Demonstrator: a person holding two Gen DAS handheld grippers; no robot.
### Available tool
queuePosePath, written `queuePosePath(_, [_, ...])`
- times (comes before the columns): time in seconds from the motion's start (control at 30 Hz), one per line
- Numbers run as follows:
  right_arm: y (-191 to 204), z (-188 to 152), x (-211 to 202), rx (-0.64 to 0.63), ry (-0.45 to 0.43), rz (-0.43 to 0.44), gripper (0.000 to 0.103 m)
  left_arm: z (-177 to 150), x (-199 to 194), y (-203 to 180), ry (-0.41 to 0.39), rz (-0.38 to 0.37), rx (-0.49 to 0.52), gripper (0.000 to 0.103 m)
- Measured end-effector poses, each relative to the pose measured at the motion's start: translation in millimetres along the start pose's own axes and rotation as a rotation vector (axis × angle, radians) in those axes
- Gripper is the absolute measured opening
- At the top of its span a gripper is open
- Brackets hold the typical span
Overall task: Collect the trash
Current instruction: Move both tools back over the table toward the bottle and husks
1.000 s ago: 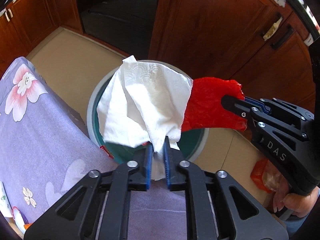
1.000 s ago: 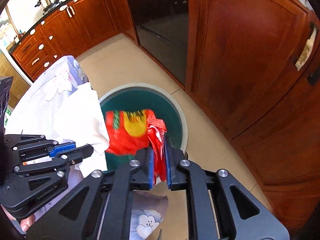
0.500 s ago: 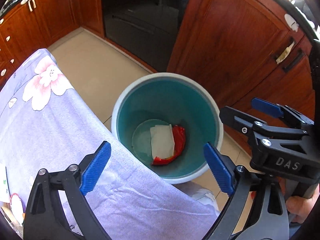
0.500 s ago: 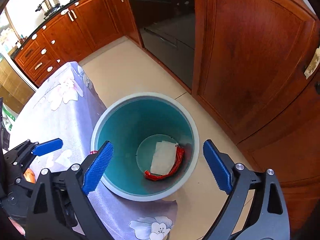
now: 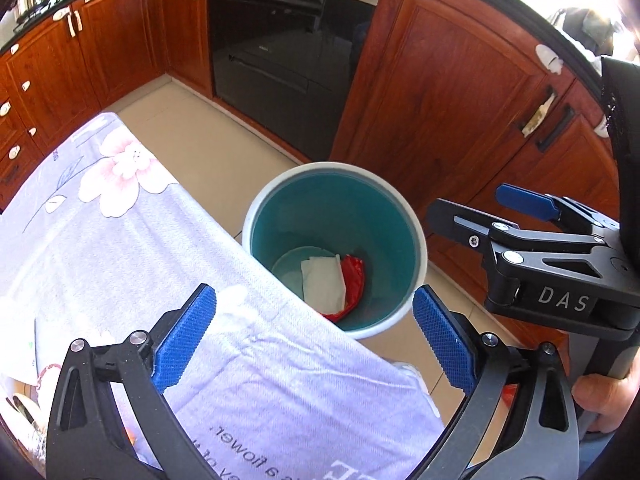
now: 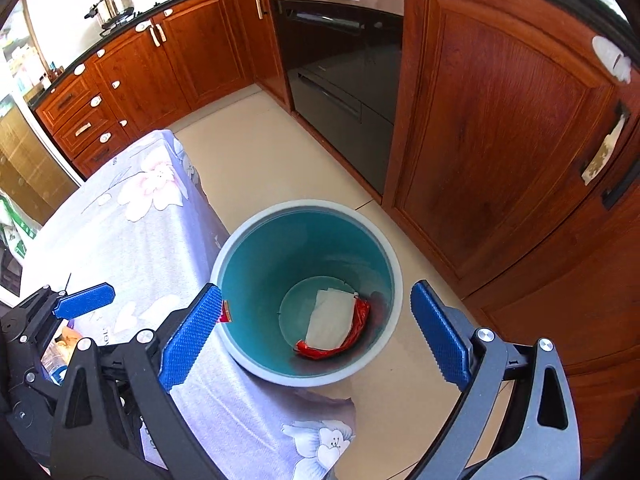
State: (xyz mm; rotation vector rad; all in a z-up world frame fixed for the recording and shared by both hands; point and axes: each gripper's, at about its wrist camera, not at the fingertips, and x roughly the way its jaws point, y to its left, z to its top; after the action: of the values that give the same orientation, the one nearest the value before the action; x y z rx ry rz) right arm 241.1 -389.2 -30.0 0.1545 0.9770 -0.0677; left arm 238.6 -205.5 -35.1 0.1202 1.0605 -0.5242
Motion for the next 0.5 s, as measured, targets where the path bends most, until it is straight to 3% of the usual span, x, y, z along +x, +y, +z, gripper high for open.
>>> queuePosePath(0.5, [68,-30,-43,-0.079,-0.021,0.029,0.095,-61,-72,47,-0.089,0.024,-0.055,0.099])
